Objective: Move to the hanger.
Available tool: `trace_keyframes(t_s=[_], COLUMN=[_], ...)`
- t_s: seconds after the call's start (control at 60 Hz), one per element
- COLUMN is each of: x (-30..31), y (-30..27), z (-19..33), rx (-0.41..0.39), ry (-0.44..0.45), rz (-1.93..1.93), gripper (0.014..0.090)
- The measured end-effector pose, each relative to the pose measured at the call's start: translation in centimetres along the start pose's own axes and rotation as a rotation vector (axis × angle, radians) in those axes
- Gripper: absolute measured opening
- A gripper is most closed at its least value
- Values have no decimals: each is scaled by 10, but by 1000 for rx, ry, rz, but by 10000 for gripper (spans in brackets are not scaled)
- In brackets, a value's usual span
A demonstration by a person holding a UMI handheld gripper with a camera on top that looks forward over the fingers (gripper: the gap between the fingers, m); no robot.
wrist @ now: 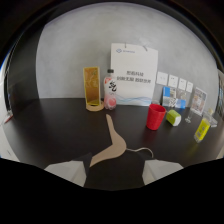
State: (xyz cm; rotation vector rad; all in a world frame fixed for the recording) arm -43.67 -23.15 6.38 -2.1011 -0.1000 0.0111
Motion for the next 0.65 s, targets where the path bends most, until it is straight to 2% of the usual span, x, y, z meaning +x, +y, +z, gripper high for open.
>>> trace_keyframes(t_s=[0.267,0.65], x=[-2,1], y=[-3,1], z=[67,80], rx=[-43,-62], ry=[22,37], rz=[10,14], gripper=[849,854])
